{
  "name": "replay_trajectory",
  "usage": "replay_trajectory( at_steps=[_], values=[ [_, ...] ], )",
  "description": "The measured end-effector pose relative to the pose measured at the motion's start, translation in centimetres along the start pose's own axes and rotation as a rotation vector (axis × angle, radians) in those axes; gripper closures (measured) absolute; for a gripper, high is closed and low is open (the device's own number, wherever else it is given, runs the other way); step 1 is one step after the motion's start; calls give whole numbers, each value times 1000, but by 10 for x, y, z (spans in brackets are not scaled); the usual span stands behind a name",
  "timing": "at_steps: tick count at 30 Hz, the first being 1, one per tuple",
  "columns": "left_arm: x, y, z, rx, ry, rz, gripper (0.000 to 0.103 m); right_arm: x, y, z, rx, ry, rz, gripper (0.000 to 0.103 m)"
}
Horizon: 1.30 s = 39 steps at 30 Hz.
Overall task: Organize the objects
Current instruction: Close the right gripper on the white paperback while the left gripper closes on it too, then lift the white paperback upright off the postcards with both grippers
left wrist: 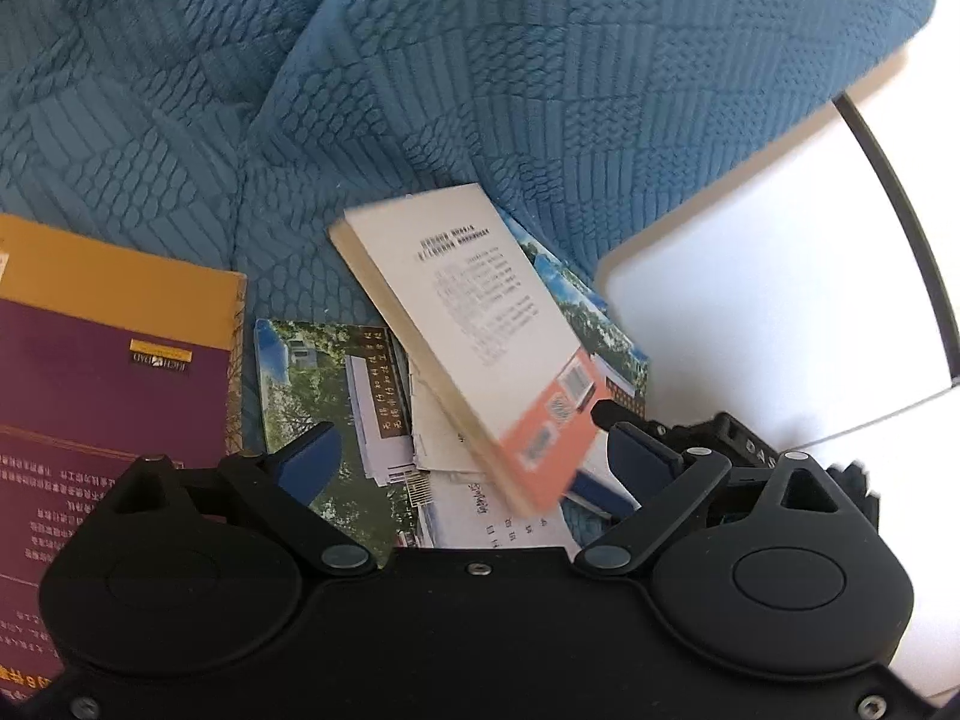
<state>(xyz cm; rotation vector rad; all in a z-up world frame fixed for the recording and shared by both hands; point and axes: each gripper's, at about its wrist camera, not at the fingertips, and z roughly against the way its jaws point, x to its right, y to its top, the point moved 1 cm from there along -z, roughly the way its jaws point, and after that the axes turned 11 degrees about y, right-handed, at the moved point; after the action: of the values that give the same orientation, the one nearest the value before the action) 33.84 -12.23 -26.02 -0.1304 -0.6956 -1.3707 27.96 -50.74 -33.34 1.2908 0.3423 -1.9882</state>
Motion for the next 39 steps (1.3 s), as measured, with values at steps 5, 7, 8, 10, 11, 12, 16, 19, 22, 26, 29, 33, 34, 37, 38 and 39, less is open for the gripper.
replay_trajectory(
  at_steps=[5, 7, 8, 10, 11, 12, 16, 19, 22, 26, 29, 33, 34, 37, 38, 39],
  values=[
    [-18, 2, -9, -47, -70, 129, 17, -2, -12, -15, -51, 72, -70, 34],
    [-22, 2, -13, -59, -82, 163, 22, -7, -14, -19, -51, 64, -54, 33],
    [-24, 2, -16, -63, -87, 177, 24, -9, -15, -22, -56, 74, -56, 33],
    [-26, 0, -21, -73, -94, 197, 30, -10, -18, -22, -60, 107, -86, 33],
    [-27, -1, -23, -81, -100, 206, 31, -10, -19, -21, -59, 127, -105, 33],
    [-29, -1, -25, -86, -107, 216, 34, -10, -20, -22, -61, 145, -117, 33],
    [-29, -1, -35, -90, -96, 233, 44, -11, -17, -18, -38, 127, -107, 35],
    [-27, 0, -40, -89, -71, 212, 51, -19, -11, -2, 15, 33, -17, 34],
    [-25, 2, -42, -95, -58, 185, 59, -29, 4, 10, 104, -12, 98, 33],
    [-23, 5, -45, -95, -57, 160, 65, -32, 21, 2, 124, -99, 212, 34],
    [-20, 3, -51, -111, -58, 156, 68, -29, 28, -10, 77, -100, 232, 34],
    [-12, 1, -60, -126, -46, 141, 70, -32, 29, -20, 33, -150, 307, 36],
    [-11, 0, -62, -130, -35, 141, 70, -36, 27, -23, 24, -164, 341, 35],
    [-13, -2, -66, -137, -20, 156, 72, -48, 16, -32, -15, -226, 475, 35],
    [-14, -2, -66, -142, -19, 168, 73, -51, 11, -35, -34, -243, 521, 34],
    [-16, -2, -67, -150, -17, 182, 76, -53, 9, -37, -48, -252, 547, 34]
  ],
)
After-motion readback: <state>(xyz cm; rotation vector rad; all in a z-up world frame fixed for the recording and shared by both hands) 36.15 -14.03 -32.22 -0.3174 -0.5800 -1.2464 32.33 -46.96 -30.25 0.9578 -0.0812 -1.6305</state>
